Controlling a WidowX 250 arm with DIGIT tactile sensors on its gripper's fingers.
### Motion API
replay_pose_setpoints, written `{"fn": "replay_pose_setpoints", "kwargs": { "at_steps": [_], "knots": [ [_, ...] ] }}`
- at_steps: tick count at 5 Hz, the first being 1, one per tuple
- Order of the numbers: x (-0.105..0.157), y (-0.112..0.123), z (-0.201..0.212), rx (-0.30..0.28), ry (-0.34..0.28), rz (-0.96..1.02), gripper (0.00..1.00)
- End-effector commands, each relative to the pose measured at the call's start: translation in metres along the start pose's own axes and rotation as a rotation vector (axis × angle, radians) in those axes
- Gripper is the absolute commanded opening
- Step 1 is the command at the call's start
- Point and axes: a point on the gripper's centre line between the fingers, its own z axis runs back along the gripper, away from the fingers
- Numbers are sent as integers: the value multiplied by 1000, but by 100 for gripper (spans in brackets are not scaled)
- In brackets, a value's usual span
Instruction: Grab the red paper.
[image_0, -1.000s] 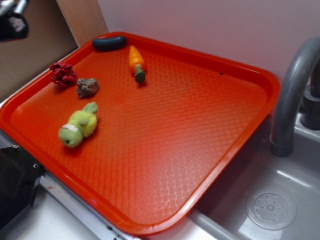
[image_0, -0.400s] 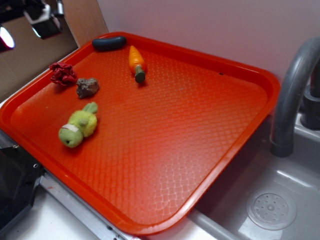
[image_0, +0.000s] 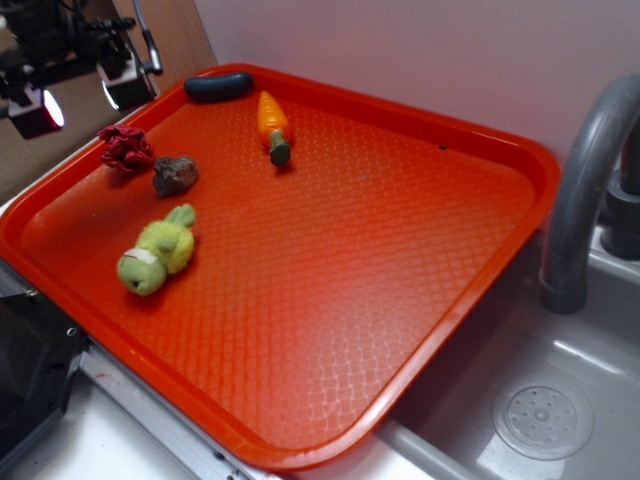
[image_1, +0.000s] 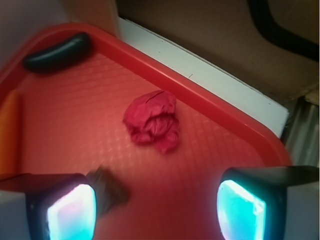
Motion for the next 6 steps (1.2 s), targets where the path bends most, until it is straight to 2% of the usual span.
{"fn": "replay_pose_setpoints", "kwargs": {
  "at_steps": [1,3,5,6],
  "knots": [
    [20,8,-21,45,-65,86,100],
    [28,1,-52,104,-68,86,100],
    [47,-11,-69,101,-67,44,100],
    [49,-16,-74,109,-67,17,85]
  ]
}}
